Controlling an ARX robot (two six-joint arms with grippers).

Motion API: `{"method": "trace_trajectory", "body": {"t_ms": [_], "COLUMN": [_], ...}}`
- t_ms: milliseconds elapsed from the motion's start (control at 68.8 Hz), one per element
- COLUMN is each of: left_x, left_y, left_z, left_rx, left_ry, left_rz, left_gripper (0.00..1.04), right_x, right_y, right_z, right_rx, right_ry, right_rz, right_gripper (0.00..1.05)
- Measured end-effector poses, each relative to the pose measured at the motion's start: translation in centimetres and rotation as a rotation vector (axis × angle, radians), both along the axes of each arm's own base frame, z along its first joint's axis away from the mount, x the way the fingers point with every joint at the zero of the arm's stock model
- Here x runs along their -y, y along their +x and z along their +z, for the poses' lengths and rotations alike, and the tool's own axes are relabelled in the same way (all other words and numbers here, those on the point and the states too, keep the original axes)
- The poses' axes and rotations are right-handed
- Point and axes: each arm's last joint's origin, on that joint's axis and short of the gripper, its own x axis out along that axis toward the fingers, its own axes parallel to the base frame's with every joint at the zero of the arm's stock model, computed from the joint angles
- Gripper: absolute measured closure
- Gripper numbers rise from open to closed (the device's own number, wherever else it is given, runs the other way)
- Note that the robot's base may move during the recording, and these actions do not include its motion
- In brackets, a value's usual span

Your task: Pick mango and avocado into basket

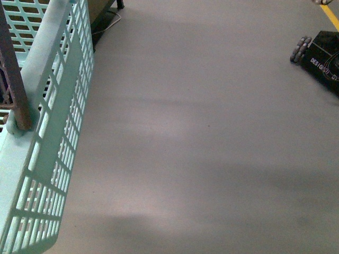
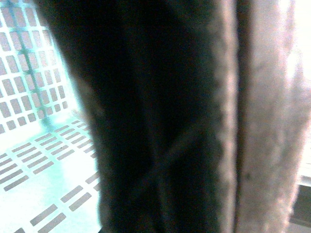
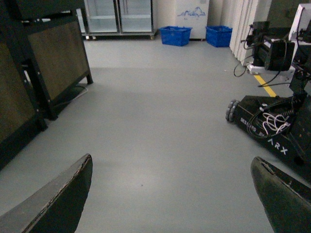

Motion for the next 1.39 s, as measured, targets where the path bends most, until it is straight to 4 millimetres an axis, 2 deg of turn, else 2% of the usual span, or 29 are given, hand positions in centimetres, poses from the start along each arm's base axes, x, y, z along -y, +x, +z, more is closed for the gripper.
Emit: {"method": "trace_trajectory", "body": {"t_ms": [1394], "left_x": [0.01], "left_y": [0.01], "left_z": [0.07], "left_rx": [0.002], "left_ry": [0.001], "left_rz": [0.001], "left_gripper": [0.91], "right_x": [0.00], "right_y": [0.00], "right_z": [0.00], "right_rx": [0.000], "right_ry": [0.001], "right_rz": [0.000], "right_gripper": [0.09]}}
